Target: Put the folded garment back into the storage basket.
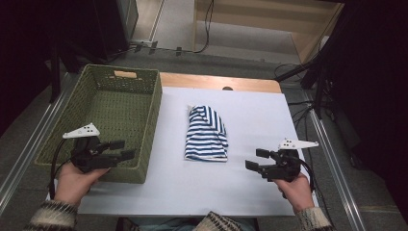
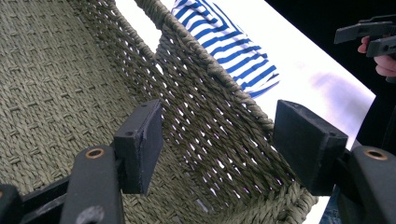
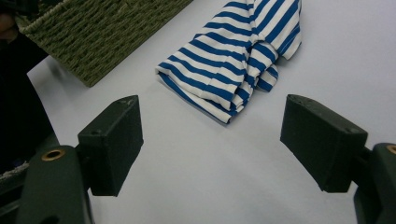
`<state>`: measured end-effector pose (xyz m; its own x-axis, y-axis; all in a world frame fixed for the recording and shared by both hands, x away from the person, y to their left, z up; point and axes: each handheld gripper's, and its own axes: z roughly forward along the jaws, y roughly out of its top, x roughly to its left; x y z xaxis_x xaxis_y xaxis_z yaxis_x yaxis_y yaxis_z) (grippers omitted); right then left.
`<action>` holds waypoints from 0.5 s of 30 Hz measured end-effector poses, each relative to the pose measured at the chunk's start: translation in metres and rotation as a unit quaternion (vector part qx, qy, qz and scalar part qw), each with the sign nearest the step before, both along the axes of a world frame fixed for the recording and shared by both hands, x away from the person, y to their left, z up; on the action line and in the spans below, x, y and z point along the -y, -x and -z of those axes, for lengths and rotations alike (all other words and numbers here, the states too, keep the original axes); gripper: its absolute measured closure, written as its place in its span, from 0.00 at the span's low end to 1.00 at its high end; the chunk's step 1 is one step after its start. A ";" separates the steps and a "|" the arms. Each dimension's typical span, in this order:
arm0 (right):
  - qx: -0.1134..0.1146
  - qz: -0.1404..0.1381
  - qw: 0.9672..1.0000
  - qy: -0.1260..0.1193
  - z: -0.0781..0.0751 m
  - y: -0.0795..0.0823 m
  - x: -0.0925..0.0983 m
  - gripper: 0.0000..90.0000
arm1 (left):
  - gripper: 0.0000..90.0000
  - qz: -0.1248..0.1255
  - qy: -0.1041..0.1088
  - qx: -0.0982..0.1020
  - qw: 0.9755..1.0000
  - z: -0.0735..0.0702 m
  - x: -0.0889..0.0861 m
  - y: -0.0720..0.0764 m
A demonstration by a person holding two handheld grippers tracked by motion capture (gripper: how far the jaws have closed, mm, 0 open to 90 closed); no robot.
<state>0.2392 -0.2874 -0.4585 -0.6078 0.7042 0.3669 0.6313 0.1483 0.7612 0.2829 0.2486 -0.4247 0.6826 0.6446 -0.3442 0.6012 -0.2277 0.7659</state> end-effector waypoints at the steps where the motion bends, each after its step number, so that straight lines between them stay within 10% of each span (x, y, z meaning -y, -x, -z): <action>1: -0.002 0.002 1.000 0.000 0.001 0.000 0.000 0.21 | 0.37 -0.003 -0.003 -0.001 1.000 0.000 0.000 0.000; 15: -0.015 0.005 1.000 0.002 0.008 -0.002 -0.004 0.21 | 0.35 -0.010 0.000 0.001 1.000 -0.023 0.017 -0.001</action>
